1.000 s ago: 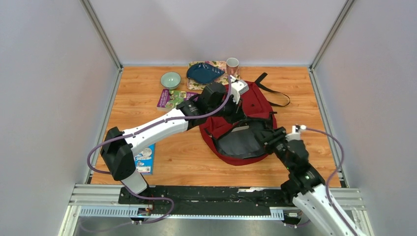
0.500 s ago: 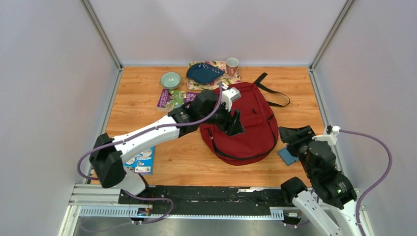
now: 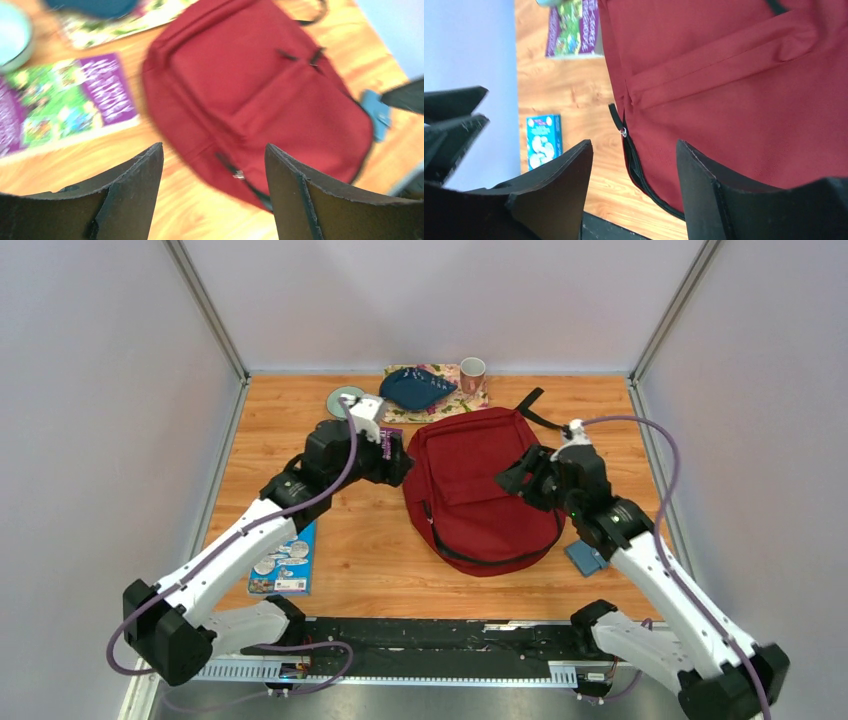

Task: Pack the student bag
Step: Move the book to the center of the board.

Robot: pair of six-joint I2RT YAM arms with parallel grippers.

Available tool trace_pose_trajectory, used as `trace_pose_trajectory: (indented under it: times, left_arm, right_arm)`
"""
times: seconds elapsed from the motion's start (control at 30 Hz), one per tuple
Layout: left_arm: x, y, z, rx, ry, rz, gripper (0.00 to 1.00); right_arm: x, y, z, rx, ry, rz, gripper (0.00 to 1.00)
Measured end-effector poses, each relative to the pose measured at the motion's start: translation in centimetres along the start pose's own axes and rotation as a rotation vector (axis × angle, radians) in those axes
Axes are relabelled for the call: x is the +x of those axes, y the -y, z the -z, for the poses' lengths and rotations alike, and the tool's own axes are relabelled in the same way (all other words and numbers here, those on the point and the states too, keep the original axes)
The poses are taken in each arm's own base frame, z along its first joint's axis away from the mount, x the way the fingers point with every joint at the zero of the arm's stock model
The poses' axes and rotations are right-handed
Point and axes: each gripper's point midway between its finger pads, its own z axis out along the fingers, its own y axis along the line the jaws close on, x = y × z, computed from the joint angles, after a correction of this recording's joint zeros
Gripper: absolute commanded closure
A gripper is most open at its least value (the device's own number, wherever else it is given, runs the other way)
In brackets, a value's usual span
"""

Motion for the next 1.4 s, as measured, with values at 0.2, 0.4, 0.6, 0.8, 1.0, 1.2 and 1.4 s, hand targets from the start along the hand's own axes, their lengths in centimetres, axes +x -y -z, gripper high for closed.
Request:
trace_pose_trajectory:
  times: [0.2,0.4,0.6,0.8,1.0,1.2,1.4]
  left_arm:
    - [2.3,-11.6,2.0,-0.292,0.001,0.186,0.19]
    - [4.3,-19.5,4.5,-0.469,0.019,0.38,0.18]
    - [4.9,-23.4,4.2,-0.504,0.039,0.468,0.18]
    - [8.4,-26.6,2.7,-0.536,-0.049,0.526,0.18]
    - [10.2,-29.1,1.6,-0.528,-0.078,0.55,0.18]
    - [10.3,-31.8,-0.4,-0.49,-0.058,0.549,0.19]
    - [10.3,-33.2,-2.7,-0.436,-0.054,0.53,0.19]
  right_arm:
    - [2.7,-1.4,-4.9,-0.021,-0.203,0.032,0.34]
    - [2.3,-5.9,-8.8,-0.108,-0.254,0.06,0.34]
    - [4.2,-10.7,-13.5,-0.167,-0.335,0.118,0.34]
    - [6.8,-14.3,-18.4,-0.18,-0.392,0.174,0.34]
    - [8.5,-13.9,-23.4,-0.118,-0.407,0.201,0.34]
    - [9.2,-13.2,-28.3,-0.045,-0.395,0.231,0.34]
    - [9.8,-11.0,-31.9,0.065,-0.363,0.261,0.33]
